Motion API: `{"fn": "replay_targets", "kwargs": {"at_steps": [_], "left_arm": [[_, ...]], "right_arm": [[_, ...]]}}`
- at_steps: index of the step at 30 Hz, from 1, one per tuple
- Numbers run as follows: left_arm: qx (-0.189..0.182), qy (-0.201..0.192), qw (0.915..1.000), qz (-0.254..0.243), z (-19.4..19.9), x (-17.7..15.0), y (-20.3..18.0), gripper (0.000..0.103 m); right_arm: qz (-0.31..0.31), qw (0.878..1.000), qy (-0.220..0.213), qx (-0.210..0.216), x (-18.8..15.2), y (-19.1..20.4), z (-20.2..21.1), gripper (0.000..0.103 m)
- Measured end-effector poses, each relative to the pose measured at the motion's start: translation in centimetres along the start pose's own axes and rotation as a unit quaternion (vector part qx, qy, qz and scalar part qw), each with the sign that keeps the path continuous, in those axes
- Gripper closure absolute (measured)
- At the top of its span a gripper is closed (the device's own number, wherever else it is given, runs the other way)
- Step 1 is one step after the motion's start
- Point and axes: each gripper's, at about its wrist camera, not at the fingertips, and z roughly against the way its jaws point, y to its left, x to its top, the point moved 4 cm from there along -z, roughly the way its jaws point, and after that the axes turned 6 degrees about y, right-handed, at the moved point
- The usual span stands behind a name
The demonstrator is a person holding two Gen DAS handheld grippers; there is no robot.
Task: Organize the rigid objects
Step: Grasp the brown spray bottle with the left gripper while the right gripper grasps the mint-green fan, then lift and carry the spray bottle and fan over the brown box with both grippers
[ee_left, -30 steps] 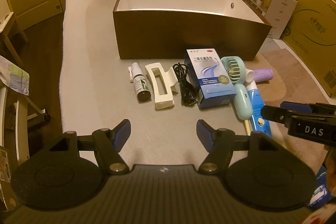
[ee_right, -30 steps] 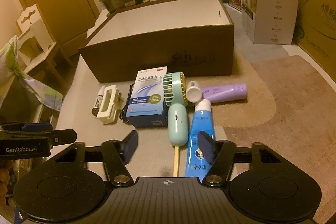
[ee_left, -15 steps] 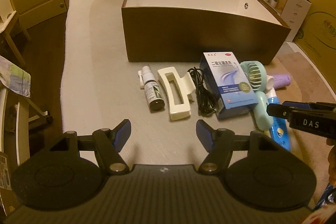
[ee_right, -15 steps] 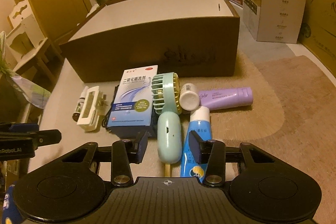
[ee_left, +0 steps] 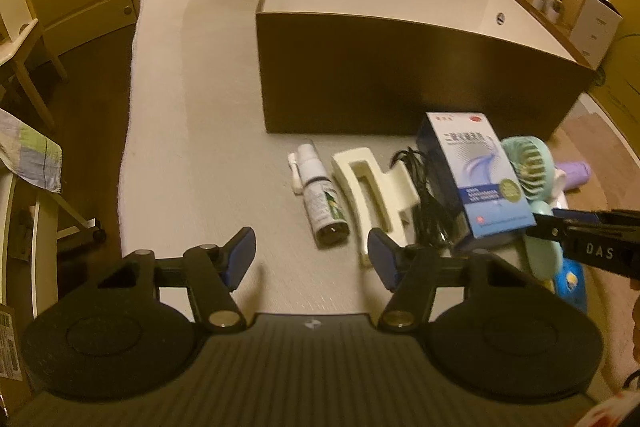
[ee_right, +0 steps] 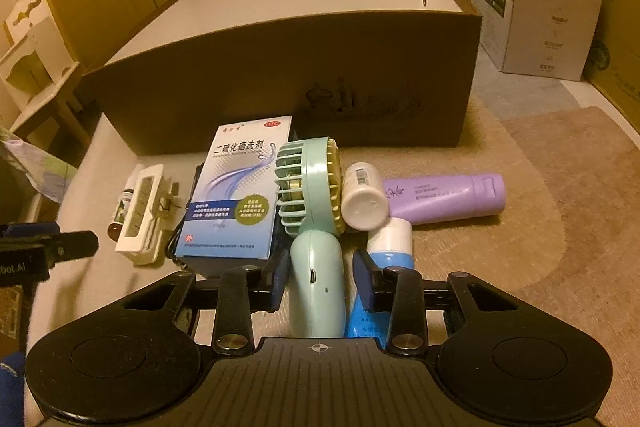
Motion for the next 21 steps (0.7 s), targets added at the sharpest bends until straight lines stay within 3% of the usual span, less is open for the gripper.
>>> {"fn": "replay_targets", "kwargs": {"at_steps": [9, 16, 21], "left_arm": [[-0.013, 0.01, 0.9998, 0.007, -3.0, 2.0, 0.8, 0.063], [-0.019, 0.022, 0.9996, 0.003, -5.0, 3.0, 0.7, 0.068], [-0.019, 0.029, 0.9994, -0.001, -6.0, 3.2, 0.5, 0.077]], "right_arm": [[-0.003, 1.0, 0.005, -0.004, 0.6, 0.1, -1.4, 0.067], [-0.005, 1.0, 0.008, -0.004, 0.7, 0.2, -2.0, 0.067], [-0.005, 1.0, 0.008, -0.005, 0.7, 0.2, -2.1, 0.067]]}}
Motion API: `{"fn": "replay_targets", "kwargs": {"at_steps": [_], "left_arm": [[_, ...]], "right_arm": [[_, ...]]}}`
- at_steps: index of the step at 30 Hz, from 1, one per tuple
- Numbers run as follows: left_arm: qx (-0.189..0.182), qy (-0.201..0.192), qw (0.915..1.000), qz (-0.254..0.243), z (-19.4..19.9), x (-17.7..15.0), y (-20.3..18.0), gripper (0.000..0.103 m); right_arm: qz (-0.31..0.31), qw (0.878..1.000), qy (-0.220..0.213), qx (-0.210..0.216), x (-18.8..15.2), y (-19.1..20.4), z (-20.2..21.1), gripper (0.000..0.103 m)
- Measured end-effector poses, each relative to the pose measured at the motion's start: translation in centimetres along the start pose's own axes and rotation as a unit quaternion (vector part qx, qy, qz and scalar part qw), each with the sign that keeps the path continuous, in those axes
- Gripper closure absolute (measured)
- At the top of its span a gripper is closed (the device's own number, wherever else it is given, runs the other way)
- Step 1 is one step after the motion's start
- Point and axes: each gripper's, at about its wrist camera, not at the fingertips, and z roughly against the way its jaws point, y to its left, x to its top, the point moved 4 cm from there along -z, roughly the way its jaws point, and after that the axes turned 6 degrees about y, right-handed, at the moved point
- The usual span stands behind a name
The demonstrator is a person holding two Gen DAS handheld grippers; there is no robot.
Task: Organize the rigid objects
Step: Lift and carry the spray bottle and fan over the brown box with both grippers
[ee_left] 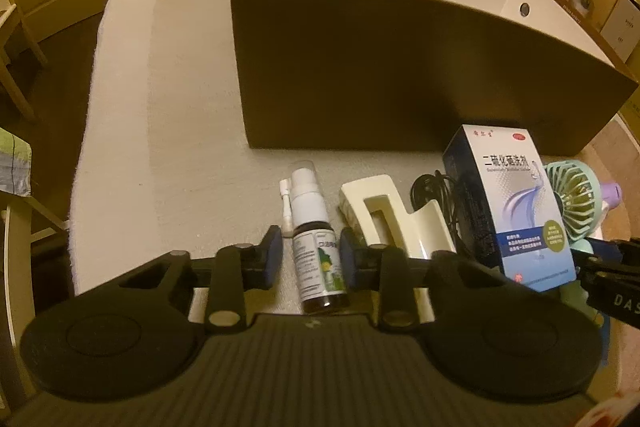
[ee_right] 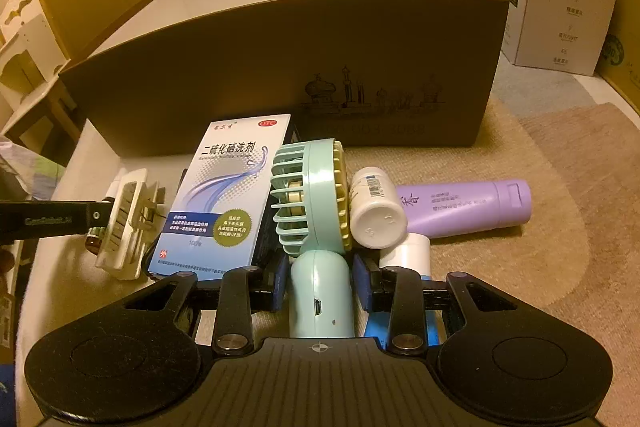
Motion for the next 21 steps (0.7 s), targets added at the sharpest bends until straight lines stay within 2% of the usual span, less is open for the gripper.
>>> {"fn": "replay_targets", "kwargs": {"at_steps": [2, 15, 21], "left_arm": [[0.003, -0.003, 1.0, -0.006, 0.0, -0.1, -0.1, 0.082], [0.021, 0.01, 0.9997, -0.007, 1.5, -3.0, -0.4, 0.082], [0.023, 0.015, 0.9993, -0.025, 1.0, -2.3, -0.9, 0.081]], "right_arm": [[0.0, 1.0, -0.001, 0.0, 0.0, 0.0, 0.0, 0.067], [0.015, 1.0, 0.006, -0.005, -0.4, 0.6, 0.1, 0.07], [0.006, 1.0, 0.008, -0.008, -0.2, 0.6, -0.2, 0.07]]}}
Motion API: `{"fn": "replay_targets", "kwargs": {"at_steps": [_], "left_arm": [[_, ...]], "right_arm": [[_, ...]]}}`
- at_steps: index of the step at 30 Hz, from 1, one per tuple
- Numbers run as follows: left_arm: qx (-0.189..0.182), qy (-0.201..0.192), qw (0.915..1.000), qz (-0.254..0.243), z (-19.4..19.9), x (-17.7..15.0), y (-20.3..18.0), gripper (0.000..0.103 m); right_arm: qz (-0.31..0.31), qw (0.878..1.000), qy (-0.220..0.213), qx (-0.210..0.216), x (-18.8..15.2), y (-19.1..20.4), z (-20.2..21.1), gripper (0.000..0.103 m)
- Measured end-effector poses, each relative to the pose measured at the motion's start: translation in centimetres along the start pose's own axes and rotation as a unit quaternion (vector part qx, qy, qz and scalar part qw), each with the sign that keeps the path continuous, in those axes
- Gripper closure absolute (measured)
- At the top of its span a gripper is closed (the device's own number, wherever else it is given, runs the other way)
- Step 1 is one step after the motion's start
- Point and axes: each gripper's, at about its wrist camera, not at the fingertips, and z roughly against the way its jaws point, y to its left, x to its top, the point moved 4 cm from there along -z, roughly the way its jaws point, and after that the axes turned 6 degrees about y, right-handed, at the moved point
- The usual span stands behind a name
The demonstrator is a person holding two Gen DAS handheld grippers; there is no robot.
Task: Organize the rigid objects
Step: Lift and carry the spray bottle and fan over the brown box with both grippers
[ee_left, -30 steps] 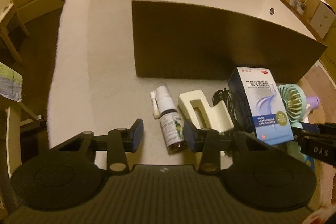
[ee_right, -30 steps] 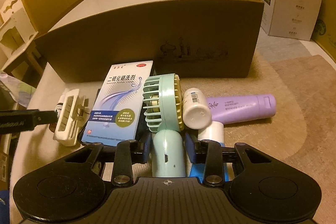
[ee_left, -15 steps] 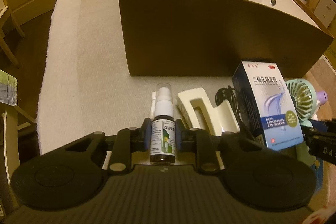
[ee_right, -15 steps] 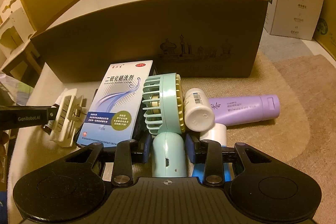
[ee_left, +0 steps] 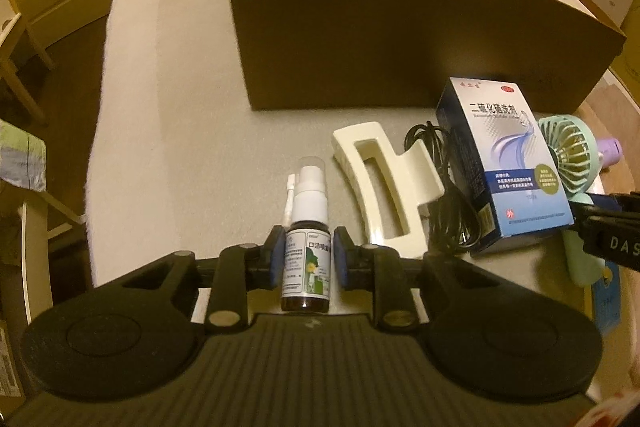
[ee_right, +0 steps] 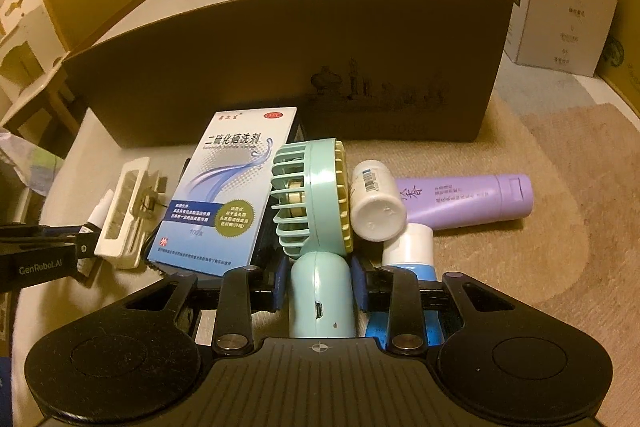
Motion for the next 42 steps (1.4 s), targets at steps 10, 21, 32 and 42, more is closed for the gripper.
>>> {"fn": "replay_targets", "kwargs": {"at_steps": [10, 21, 32, 42], "left_arm": [[-0.007, -0.006, 0.9999, 0.006, 0.5, -1.0, 0.0, 0.082], [-0.009, -0.02, 0.9997, 0.014, 3.9, -2.9, 0.2, 0.082], [-0.006, -0.059, 0.9982, 0.008, 8.8, -3.4, -0.2, 0.082], [-0.004, -0.098, 0.9951, -0.014, 12.0, -0.2, -1.2, 0.082]], "right_arm": [[0.014, 1.0, -0.005, -0.005, -0.5, 0.3, 0.4, 0.071], [0.011, 1.0, -0.013, 0.022, -2.3, 0.9, 4.3, 0.072], [0.023, 0.998, -0.028, 0.041, -2.8, 1.8, 8.7, 0.072], [0.05, 0.995, -0.051, 0.07, 0.4, 1.7, 11.6, 0.072]]}}
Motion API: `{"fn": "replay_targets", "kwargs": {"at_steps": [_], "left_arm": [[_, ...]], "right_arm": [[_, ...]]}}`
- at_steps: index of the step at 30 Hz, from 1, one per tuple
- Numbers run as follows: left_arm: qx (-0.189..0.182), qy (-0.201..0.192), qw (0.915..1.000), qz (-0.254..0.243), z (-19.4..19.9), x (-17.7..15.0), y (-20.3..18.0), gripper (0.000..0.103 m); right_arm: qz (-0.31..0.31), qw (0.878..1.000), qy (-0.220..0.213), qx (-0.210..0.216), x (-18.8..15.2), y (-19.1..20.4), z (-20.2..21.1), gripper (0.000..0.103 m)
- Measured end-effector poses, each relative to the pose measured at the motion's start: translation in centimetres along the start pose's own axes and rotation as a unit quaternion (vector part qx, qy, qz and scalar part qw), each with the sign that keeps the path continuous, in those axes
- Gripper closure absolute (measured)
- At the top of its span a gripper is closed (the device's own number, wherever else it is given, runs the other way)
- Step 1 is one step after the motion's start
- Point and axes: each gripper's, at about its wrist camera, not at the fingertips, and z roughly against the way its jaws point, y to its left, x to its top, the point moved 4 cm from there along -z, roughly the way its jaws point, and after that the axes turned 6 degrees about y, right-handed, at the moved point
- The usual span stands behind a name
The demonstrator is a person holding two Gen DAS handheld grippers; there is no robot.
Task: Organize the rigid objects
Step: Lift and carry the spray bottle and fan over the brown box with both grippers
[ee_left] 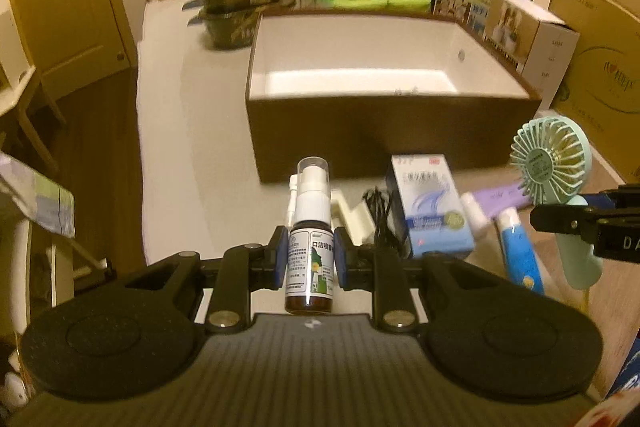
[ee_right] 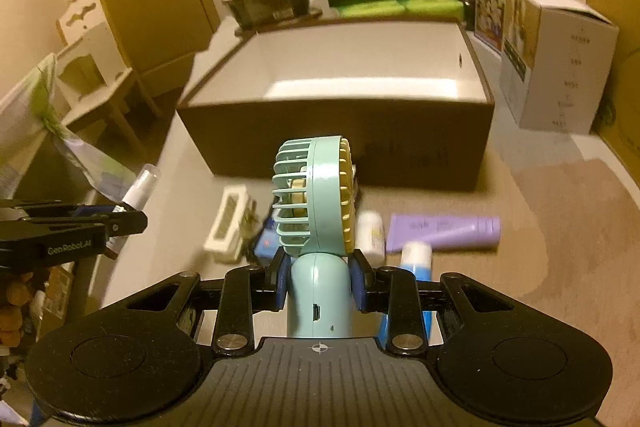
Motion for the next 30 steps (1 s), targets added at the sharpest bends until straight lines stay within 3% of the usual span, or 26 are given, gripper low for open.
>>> {"fn": "replay_targets", "kwargs": {"at_steps": [10, 16, 23, 30], "left_arm": [[0.004, -0.043, 0.9988, -0.024, -0.5, 7.9, -0.3, 0.082], [0.012, -0.046, 0.9984, -0.031, -2.5, 12.6, -0.1, 0.082], [0.008, -0.022, 0.9992, -0.031, -6.5, 16.5, -0.1, 0.082], [0.013, 0.007, 0.9995, -0.027, -11.1, 18.4, 0.3, 0.082]], "right_arm": [[0.001, 0.999, -0.035, 0.02, 8.3, -2.0, 0.7, 0.072], [0.014, 0.999, -0.05, 0.001, 13.8, -3.8, -0.3, 0.072], [0.026, 0.998, -0.045, -0.018, 18.6, -6.2, -3.4, 0.072], [0.027, 0.998, -0.011, -0.05, 20.2, -8.9, -8.1, 0.072]]}}
